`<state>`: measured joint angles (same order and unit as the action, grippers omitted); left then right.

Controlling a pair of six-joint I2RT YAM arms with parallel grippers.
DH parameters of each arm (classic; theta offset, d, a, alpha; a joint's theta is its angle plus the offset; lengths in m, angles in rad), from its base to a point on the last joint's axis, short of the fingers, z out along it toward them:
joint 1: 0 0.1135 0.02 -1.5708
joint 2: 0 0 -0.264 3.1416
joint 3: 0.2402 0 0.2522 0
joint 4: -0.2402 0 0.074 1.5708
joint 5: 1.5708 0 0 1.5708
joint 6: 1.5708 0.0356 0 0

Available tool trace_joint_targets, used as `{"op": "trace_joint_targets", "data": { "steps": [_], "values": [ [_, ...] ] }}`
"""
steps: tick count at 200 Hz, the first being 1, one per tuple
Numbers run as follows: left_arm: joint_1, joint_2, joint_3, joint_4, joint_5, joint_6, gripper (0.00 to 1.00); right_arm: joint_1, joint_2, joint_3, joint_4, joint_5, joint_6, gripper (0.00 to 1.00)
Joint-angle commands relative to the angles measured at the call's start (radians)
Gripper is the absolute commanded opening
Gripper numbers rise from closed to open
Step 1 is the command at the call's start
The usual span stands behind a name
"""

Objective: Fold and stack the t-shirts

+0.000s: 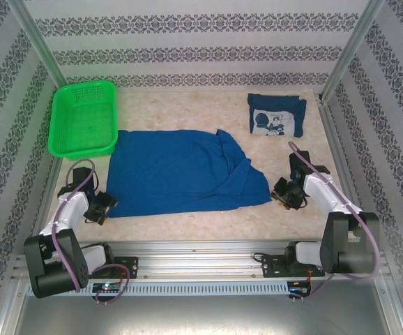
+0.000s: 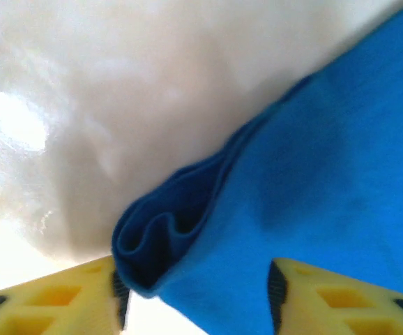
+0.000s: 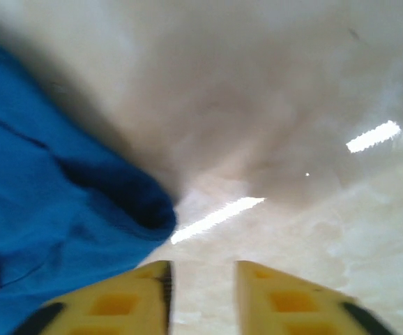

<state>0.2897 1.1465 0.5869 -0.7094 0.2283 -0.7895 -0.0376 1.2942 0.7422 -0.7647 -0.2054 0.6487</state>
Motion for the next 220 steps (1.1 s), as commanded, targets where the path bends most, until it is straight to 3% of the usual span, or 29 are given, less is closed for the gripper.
{"op": "trace_joint_targets", "data": {
  "steps": [1,21,47,79,104,146,220],
  "values": [
    [-0.009,-0.028,0.162,-0.056,-0.004,0.035,0.62,-0.005,-0.001,0.146,0.083,-0.034,-0.051,0.47],
    [-0.065,-0.016,0.267,-0.054,0.009,0.046,0.65,0.001,0.156,0.315,0.096,-0.143,-0.160,0.52],
    [-0.205,0.026,0.336,0.039,0.018,0.063,0.69,0.035,0.370,0.532,0.097,-0.219,-0.254,0.53],
    [-0.282,0.168,0.318,0.293,0.188,0.068,0.70,0.063,0.595,0.754,0.111,-0.270,-0.278,0.52],
    [-0.315,0.309,0.346,0.375,0.247,0.092,0.67,0.098,0.752,0.889,0.093,-0.288,-0.299,0.51],
    [-0.323,0.422,0.339,0.424,0.253,0.111,0.67,0.122,0.891,0.965,0.123,-0.308,-0.295,0.51],
    [-0.322,0.511,0.316,0.428,0.231,0.104,0.65,0.151,0.959,0.972,0.171,-0.338,-0.273,0.49]
  ]
}}
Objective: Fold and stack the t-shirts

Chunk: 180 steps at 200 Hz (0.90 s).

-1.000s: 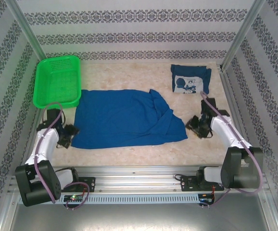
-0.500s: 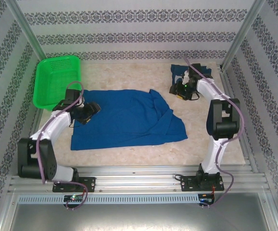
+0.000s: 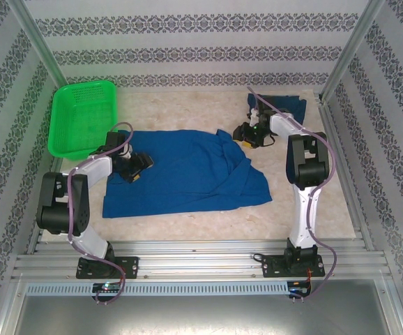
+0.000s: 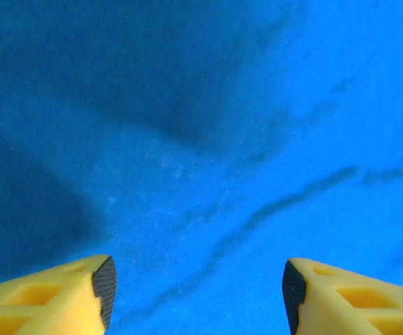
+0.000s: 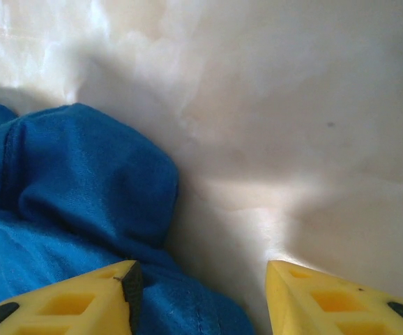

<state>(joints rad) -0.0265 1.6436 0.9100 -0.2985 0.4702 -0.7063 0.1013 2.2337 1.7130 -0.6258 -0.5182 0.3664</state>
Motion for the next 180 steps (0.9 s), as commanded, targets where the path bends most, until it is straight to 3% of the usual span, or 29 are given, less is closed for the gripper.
{"op": "trace_joint_targets", "data": {
  "steps": [1,48,82,131,154,180],
  "values": [
    [-0.006,0.014,-0.007,0.015,-0.012,0.021,0.65,0.012,0.019,0.000,0.034,-0.026,0.010,0.48],
    [-0.006,0.036,-0.020,-0.002,-0.027,0.025,0.64,0.027,0.003,-0.057,0.117,-0.075,0.062,0.41],
    [-0.006,0.030,-0.029,-0.005,-0.028,0.027,0.63,0.002,-0.064,-0.146,0.159,-0.061,0.067,0.47],
    [-0.004,0.042,-0.037,-0.001,-0.026,0.022,0.63,-0.014,-0.132,-0.243,0.218,-0.119,0.042,0.49],
    [-0.004,0.051,-0.038,-0.001,-0.027,0.024,0.63,-0.009,-0.117,-0.247,0.217,-0.123,0.040,0.41],
    [-0.003,0.051,-0.036,-0.017,-0.034,0.036,0.63,-0.010,-0.114,-0.250,0.237,-0.136,0.056,0.25]
  ]
}}
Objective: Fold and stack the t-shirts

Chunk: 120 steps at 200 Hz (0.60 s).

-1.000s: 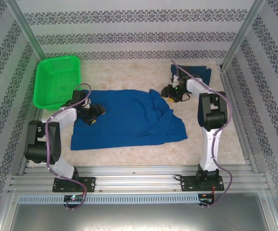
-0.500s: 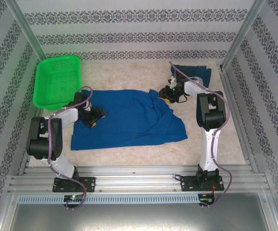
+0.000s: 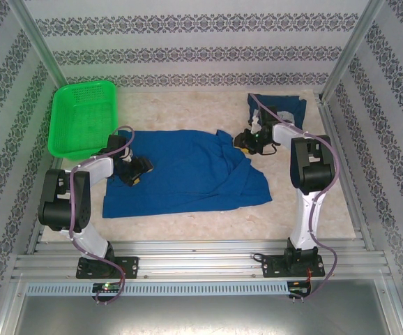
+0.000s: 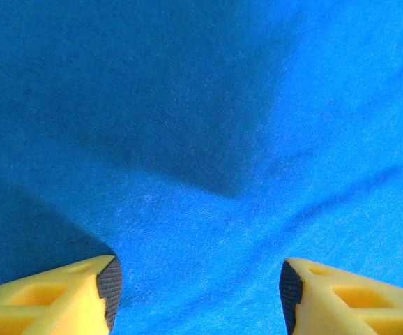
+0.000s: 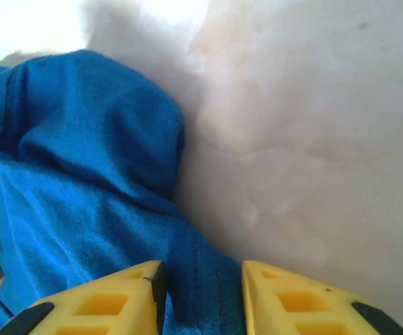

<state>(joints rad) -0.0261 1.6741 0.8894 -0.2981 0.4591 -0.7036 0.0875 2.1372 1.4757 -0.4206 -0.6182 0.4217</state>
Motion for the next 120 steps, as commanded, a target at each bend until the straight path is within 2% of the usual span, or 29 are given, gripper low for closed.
{"op": "trace_joint_targets", "data": {
  "steps": [1,37,91,120],
  "values": [
    [-0.003,0.021,-0.015,-0.018,-0.023,0.033,0.63,0.004,-0.017,-0.012,0.032,-0.036,0.000,0.24],
    [0.008,0.025,-0.021,-0.039,-0.040,0.032,0.63,-0.010,-0.029,-0.012,0.039,-0.010,0.028,0.00],
    [0.039,0.045,-0.009,-0.161,-0.159,0.024,0.65,-0.068,-0.078,0.010,-0.043,0.167,0.012,0.00],
    [0.058,0.054,-0.009,-0.191,-0.193,0.032,0.65,-0.092,-0.075,0.005,-0.068,0.206,0.016,0.00]
  ]
}}
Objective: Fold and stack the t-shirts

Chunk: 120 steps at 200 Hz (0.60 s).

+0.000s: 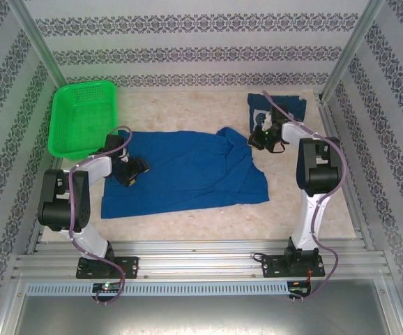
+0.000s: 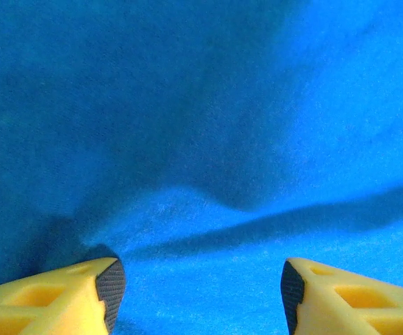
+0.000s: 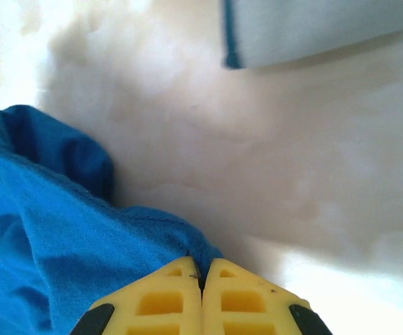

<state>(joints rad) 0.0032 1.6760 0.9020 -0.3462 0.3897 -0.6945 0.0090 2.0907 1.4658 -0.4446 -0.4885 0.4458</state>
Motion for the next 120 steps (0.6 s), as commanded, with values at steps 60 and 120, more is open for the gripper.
{"op": "trace_joint_targets", "data": {
  "steps": [60,120],
  "values": [
    [0.035,0.031,-0.004,-0.116,-0.091,0.040,0.64,-0.023,-0.042,0.024,-0.059,0.194,0.025,0.00],
    [0.049,0.048,-0.006,-0.123,-0.116,0.074,0.66,-0.066,-0.065,0.036,-0.049,0.215,0.035,0.00]
  ]
}}
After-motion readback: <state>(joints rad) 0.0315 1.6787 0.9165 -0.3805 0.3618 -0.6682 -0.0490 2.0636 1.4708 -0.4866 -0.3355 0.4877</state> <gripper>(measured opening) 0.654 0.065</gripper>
